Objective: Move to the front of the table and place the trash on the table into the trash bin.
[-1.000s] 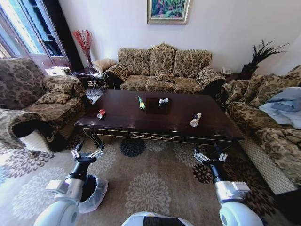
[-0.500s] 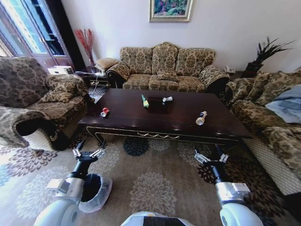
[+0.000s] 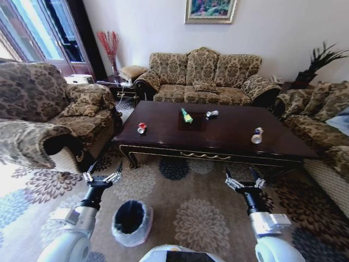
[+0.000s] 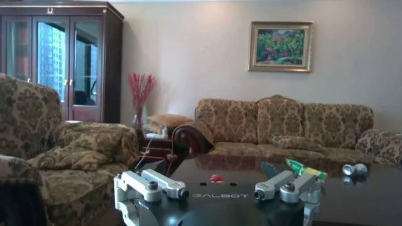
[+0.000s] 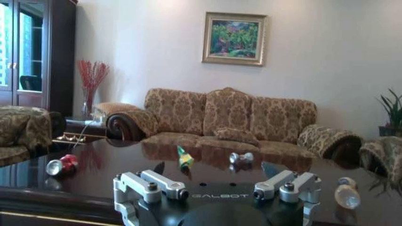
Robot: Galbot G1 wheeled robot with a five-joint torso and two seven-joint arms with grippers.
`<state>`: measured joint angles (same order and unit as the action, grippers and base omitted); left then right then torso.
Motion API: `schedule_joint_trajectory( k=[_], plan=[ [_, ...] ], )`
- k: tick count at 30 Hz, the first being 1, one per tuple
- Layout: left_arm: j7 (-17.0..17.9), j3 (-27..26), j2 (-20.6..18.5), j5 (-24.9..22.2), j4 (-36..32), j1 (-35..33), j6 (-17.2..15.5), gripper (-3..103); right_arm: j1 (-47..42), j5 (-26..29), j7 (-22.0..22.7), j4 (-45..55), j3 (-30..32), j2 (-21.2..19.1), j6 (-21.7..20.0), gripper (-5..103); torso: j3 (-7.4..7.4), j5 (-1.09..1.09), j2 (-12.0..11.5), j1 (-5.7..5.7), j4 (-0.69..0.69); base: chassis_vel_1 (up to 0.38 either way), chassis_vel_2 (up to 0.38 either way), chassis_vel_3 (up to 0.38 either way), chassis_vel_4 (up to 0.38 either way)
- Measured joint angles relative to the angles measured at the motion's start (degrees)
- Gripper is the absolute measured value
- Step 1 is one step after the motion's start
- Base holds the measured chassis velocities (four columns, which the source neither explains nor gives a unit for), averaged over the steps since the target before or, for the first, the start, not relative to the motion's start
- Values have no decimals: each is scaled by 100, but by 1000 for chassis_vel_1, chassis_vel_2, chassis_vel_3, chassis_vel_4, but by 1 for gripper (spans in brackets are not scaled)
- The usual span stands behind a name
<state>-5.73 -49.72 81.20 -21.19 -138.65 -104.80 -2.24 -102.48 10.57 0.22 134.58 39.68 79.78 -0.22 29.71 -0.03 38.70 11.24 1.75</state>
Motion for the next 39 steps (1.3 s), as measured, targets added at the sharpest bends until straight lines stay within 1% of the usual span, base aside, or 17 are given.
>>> schedule_joint_trajectory(
  k=[1,4,5,7,9,15,17,19,21,22,25,29,33,35,39],
  plan=[
    [0,0,2,0,3,6,1,100,0,9,-16,-1,6,-2,10,100,-11,-3,-19,-7,0,194,129,-158,-182],
    [0,-1,5,0,28,19,2,100,2,19,-46,-12,23,-5,18,100,-41,-4,-73,-27,1,125,103,8,-98],
    [-2,0,9,0,42,26,2,100,2,22,-54,-31,38,-8,18,100,-68,0,-117,-45,-1,0,0,0,0],
    [-5,1,14,-1,48,26,2,100,2,23,-57,-42,50,-10,17,100,-83,1,-142,-57,-1,0,0,0,0],
    [-15,1,18,-2,66,27,5,100,3,23,-62,-94,78,-16,32,100,-131,8,-221,-90,-1,-48,-63,25,47],
    [-18,-9,15,-9,102,32,13,100,16,24,-69,-102,77,-9,39,100,-204,5,-347,-145,0,-16,-18,9,19],
    [-18,-9,21,-8,164,43,45,100,23,24,-69,-106,74,2,46,100,-233,1,-403,-168,0,0,0,0,0],
    [-19,-9,28,-5,199,44,68,100,23,24,-69,-108,73,6,48,100,-244,2,-426,-177,0,0,0,0,0],
    [-37,-20,88,62,309,16,154,100,21,26,-65,-119,81,10,57,100,-294,2,-509,-211,0,0,0,0,0],
    [-37,-20,88,62,309,16,154,100,21,26,-65,-119,81,10,57,100,-294,2,-509,-211,0,0,0,0,0],
    [-60,-85,143,120,336,-92,197,100,21,42,-63,-154,123,5,80,100,-357,4,-608,-251,0,0,0,0,0],
    [-61,-123,139,113,392,-175,221,100,32,49,-65,-202,139,1,106,100,-410,3,-699,-290,0,0,0,0,0],
    [-82,-114,148,60,494,-249,325,100,45,50,-79,-260,135,11,153,100,-458,3,-783,-320,0,0,0,0,0],
    [-118,-85,159,47,572,-262,382,100,44,50,-159,-325,138,21,201,100,-496,3,-841,-344,0,0,0,0,0],
    [-137,-57,141,56,657,-170,378,100,45,18,-231,-459,152,7,232,100,-556,3,-942,-386,0,0,0,0,0]
  ],
)
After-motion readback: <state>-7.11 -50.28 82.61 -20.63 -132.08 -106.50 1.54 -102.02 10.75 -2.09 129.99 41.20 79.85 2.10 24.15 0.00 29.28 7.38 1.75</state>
